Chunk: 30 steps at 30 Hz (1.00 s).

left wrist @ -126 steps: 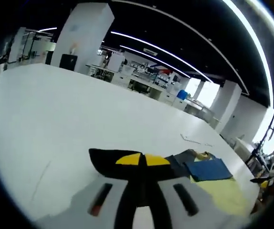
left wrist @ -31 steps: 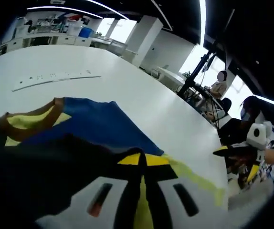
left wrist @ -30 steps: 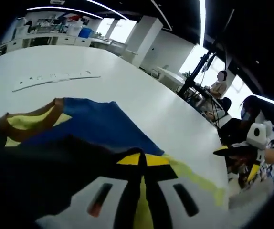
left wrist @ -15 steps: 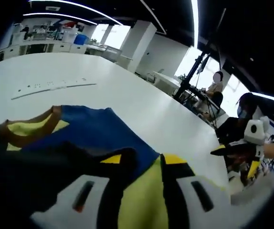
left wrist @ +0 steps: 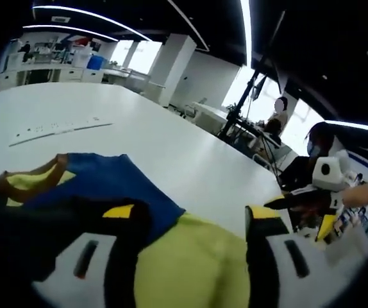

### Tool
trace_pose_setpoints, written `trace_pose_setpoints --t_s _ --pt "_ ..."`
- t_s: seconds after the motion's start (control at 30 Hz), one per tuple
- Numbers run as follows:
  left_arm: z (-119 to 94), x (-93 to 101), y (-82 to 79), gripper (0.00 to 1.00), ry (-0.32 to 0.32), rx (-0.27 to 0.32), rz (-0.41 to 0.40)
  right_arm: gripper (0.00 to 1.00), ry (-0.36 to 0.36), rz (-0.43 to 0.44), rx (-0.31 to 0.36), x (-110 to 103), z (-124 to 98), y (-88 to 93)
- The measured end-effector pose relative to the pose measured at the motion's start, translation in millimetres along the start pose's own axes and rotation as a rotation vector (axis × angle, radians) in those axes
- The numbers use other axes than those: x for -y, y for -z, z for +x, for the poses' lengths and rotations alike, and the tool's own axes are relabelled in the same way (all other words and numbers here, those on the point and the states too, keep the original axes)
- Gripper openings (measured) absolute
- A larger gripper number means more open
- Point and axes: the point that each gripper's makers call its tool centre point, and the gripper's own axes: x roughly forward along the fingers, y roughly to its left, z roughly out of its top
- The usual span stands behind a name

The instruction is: Fold the garment on the visible template until the final outline fits inside the template.

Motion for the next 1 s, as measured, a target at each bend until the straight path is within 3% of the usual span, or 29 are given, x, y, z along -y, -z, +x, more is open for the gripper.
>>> trace_pose_setpoints --t_s 0.2,0.33,0.47,0.6,1.0 --pt "-17.8 18.6 -3.9 0.8 0.015 0.028 0.006 0.88 -0.002 -0.02 0.004 -1.1 1.8 -8.7" --pt "-34.0 16.9 -10.1 0.86 0.005 0.063 0.025 0.88 -0.003 -0.042 0.007 0.2 4.1 -17.5" --pt "-52.3 14.1 -13.3 0.98 -0.032 0.092 0.014 0.84 0.016 -0.064 0.022 4.6 12.6 -30.1" --pt "-77.5 2.9 -16.0 0.99 -0.075 0.127 0.006 0.83 -0.003 -0.068 0.052 0.2 28.5 -48.2" --pt "-144.1 -32.6 -7.0 0.99 -0.213 0.148 0.005 0.83 -0.108 -0.181 0.007 -40.4 87.0 -75.2"
